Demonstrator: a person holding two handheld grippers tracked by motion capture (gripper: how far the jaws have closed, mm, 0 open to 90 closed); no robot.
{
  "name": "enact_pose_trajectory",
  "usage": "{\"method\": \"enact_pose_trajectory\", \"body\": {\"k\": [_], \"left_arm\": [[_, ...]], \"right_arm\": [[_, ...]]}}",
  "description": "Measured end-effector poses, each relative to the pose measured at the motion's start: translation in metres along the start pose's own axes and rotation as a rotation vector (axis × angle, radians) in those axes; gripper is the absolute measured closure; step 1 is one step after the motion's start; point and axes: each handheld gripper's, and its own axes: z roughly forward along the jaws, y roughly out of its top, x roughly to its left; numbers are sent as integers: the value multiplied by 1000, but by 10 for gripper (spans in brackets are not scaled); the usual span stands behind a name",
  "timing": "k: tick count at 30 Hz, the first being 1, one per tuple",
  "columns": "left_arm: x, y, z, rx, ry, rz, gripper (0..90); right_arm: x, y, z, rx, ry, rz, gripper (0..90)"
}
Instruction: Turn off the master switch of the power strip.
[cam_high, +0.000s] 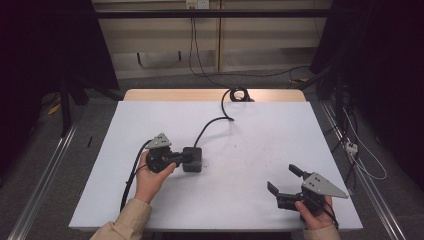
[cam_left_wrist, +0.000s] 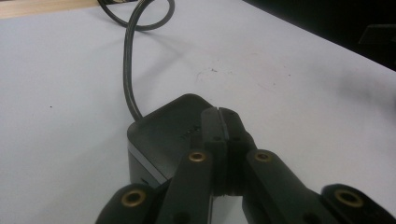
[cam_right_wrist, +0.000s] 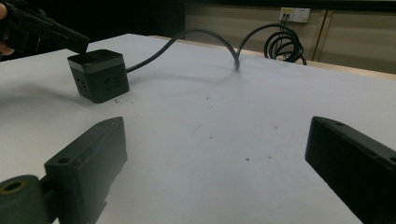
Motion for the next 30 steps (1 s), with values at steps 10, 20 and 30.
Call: {"method": "enact_pose_trajectory", "body": {"k": [10,20,30], "left_arm": [[0,0,1,6,13,5,900],[0,-1,2,7,21,14,900],[0,-1,3,11,27,19,900]], "right_arm": [[0,0,0,1,0,0,53],[0,0,0,0,1,0,53],[0,0,0,0,0,0,53]]}}
